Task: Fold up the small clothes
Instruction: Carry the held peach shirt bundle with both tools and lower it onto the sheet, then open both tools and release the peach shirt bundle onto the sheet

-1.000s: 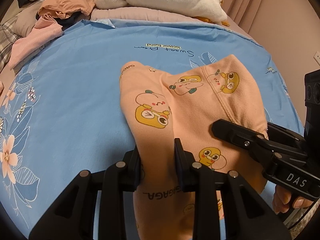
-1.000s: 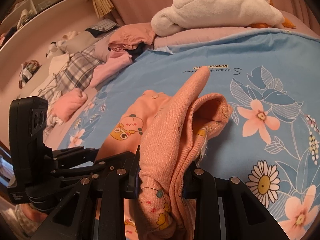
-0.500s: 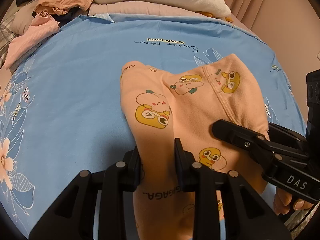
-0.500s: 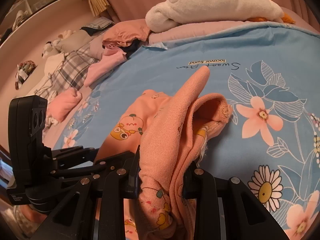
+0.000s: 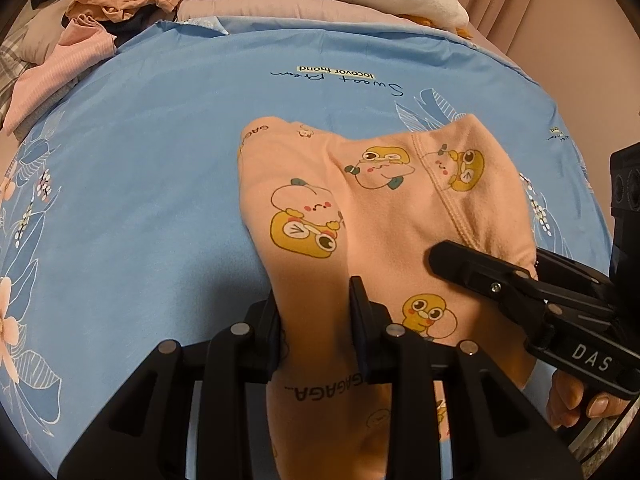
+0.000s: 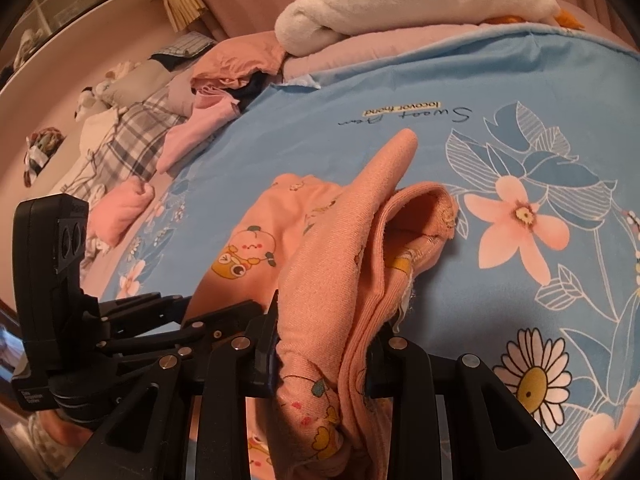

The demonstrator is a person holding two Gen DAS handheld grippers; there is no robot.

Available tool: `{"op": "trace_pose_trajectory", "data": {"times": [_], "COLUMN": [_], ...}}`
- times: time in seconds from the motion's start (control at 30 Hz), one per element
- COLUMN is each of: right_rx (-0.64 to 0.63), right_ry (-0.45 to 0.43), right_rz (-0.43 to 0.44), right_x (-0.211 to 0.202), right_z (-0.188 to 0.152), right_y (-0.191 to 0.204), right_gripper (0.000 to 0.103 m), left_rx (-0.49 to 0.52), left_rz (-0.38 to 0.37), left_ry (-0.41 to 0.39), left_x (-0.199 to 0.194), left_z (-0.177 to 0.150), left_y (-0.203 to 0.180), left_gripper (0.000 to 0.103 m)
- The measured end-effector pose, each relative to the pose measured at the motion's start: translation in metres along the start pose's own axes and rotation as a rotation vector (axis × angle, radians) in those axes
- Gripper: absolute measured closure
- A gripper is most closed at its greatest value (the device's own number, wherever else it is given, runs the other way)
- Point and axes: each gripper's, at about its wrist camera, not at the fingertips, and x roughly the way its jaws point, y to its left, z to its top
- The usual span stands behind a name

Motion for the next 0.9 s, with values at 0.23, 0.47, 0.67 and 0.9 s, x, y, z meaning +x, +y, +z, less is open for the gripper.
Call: {"op": "trace_pose_trajectory", "data": {"times": [0.23,0.47,0.67,0.9], "right_rx": [0.02,0.065,0.076,0.079], "right_ry": [0.012,0.042,0.056,0.061], "right_rz": [-0.009,-0.03,-0.048,-0.065], "right_x": [0.001,0.007,0.008,0.011], "right_z": [-0.002,-0.005,-0.008,-0.009], "right_y": [-0.007,-0.017,-0.02,-0.021], "right_gripper": [0.072,0.072,0.072,0.068], "left_rx": [0.002,-0.004,-0.008,-0.021], "left_rz": [0.001,-0.002,0.0,0.009], "left_ry": [0.002,0.01,0.013,0.014], "left_x": [0.002,0.006,0.007,0.01], "left_z": [0.001,0.0,0.001,0.001], "left_y": [0.001,0.005,0.007,0.012], "left_gripper": [0.071,0.067,0.062,0.051]}}
